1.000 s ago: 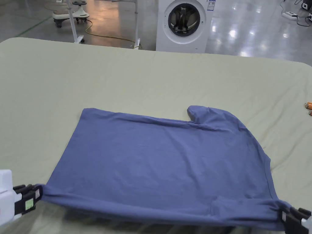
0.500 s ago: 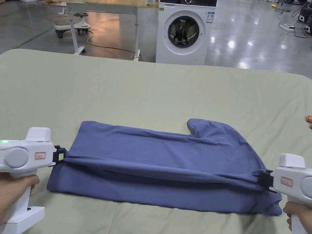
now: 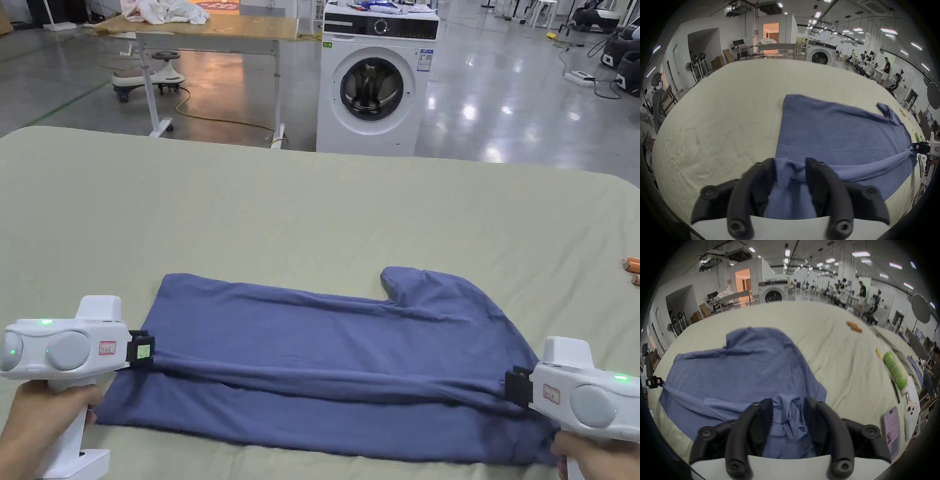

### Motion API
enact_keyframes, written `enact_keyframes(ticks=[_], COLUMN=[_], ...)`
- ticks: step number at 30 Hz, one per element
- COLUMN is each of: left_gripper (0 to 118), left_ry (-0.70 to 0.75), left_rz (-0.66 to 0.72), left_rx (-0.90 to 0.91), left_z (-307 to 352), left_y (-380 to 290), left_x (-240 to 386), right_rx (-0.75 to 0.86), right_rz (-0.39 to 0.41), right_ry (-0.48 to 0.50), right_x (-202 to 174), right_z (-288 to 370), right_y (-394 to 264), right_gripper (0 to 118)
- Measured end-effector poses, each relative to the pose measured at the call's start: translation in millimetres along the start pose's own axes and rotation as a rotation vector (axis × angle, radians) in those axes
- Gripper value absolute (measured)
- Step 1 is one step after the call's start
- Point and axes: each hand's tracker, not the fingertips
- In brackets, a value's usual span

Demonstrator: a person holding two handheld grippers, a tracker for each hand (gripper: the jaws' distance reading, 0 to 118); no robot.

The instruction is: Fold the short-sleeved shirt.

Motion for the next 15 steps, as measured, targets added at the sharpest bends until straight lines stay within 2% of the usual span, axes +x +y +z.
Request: enact_keyframes(ticks=[2, 7, 9, 10, 12, 13, 15], left_gripper=[49, 48, 42, 32, 17, 9, 0], left_ry=[-0.031, -0.052, -0.033, -0.037, -0.035, -0.021, -0.005], left_rz=[-0.004, -0.025, -0.032, -0.039, -0.050, -0.054, -0.058], left_rx=[0.071, 0.278, 0.353, 0.375, 0.423, 0.431, 0.439], left_z=[19.5, 65.9, 74.6, 80.9, 94.4, 99.7, 109.7], left_y=[-2.0, -15.4, -25.2, -29.9, -41.1, -46.1, -55.2], left_x=[8.4, 31.3, 33.3, 36.7, 44.4, 47.9, 52.3], right_rx=[0.093, 0.318, 0.395, 0.417, 0.454, 0.462, 0.490], right_rz=[0.024, 0.037, 0.035, 0.040, 0.035, 0.032, 0.035], right_ry=[0.011, 0.026, 0.031, 0.032, 0.035, 0.035, 0.027], right_x=[-6.5, -35.6, -48.9, -53.7, -67.1, -71.2, -81.0], right_z=[18.9, 67.9, 86.6, 93.1, 107.3, 112.3, 121.2], right_y=[2.2, -5.6, -12.8, -15.4, -22.5, -25.5, -32.7], right_gripper=[57, 57, 54, 43, 9, 5, 3])
